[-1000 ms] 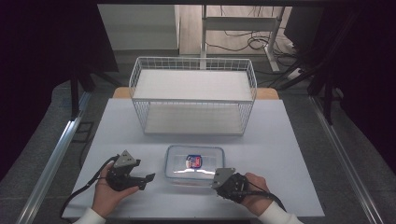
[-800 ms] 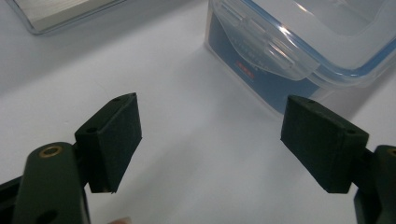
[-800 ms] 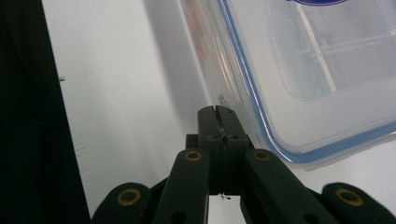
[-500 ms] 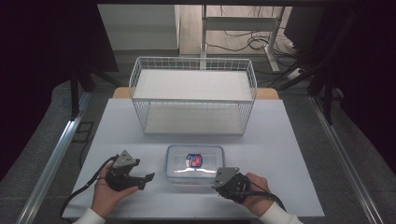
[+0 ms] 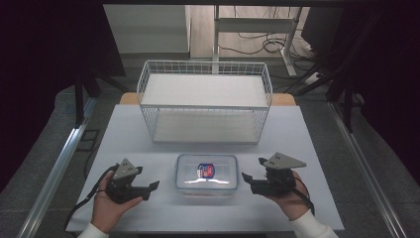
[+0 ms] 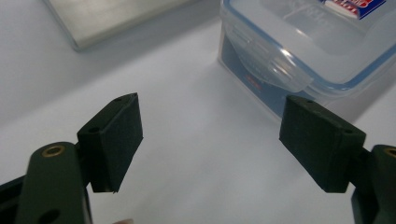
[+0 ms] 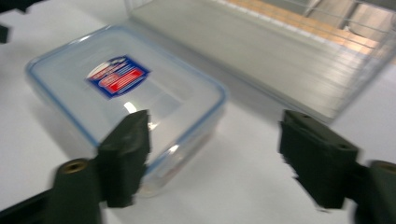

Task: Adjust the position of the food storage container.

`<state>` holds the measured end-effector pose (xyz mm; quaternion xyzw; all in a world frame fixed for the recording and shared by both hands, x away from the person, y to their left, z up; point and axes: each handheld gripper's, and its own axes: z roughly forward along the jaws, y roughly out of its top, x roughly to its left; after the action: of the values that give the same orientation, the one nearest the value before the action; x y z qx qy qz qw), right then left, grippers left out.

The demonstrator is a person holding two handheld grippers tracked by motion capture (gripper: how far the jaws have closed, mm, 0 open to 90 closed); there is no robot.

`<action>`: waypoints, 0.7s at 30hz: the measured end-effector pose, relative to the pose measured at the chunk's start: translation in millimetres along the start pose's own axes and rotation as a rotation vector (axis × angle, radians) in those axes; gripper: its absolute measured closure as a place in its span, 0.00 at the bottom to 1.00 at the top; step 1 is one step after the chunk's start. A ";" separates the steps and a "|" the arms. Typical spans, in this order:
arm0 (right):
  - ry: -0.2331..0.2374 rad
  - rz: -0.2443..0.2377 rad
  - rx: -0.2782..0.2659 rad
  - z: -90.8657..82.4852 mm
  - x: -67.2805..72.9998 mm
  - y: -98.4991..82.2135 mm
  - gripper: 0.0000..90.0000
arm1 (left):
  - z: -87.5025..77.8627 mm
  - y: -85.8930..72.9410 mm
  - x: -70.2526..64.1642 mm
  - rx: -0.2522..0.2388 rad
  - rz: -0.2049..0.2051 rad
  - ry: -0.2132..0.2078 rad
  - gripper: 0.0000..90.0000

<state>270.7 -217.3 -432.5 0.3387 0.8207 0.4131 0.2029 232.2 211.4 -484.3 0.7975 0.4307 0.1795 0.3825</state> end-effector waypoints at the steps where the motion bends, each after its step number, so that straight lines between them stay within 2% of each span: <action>1: 0.000 0.000 0.000 0.0 0.0 0.0 0.24 | 0.0 0.0 0.0 0.000 0.000 0.000 0.23; 2: 0.003 0.011 0.003 -2.4 -2.3 1.3 0.22 | -4.1 1.7 -2.3 -0.007 0.018 0.010 0.23; 3: 0.025 0.019 0.009 -7.4 -6.0 4.3 0.22 | -7.5 2.8 -5.1 -0.015 0.021 -0.003 0.23; 8: 0.020 0.030 -0.001 -11.7 -10.6 6.5 0.22 | -6.3 1.6 -9.3 0.003 0.025 -0.025 0.23; 10: -0.030 0.042 0.001 -11.1 -15.3 4.3 0.20 | -6.7 1.5 -9.9 0.002 0.020 -0.035 0.23; 11: -0.030 0.042 0.001 -11.1 -15.3 4.3 0.20 | -6.7 1.5 -9.9 0.002 0.020 -0.035 0.22; 12: -0.088 0.062 -0.003 -10.6 -19.8 1.3 0.20 | -7.6 2.3 -8.9 -0.011 0.007 -0.039 0.22; 16: -0.095 0.104 0.011 -9.4 -27.2 -5.7 0.20 | -6.7 4.3 -6.6 -0.019 -0.006 -0.051 0.22; 21: -0.089 0.116 0.037 -11.8 -26.8 -16.4 0.20 | 0.5 12.5 -4.2 -0.030 -0.012 -0.085 0.23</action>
<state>275.6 -250.1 -437.7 0.4075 0.7973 0.3934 0.2084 237.0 203.5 -474.9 0.7958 0.4162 0.1498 0.4136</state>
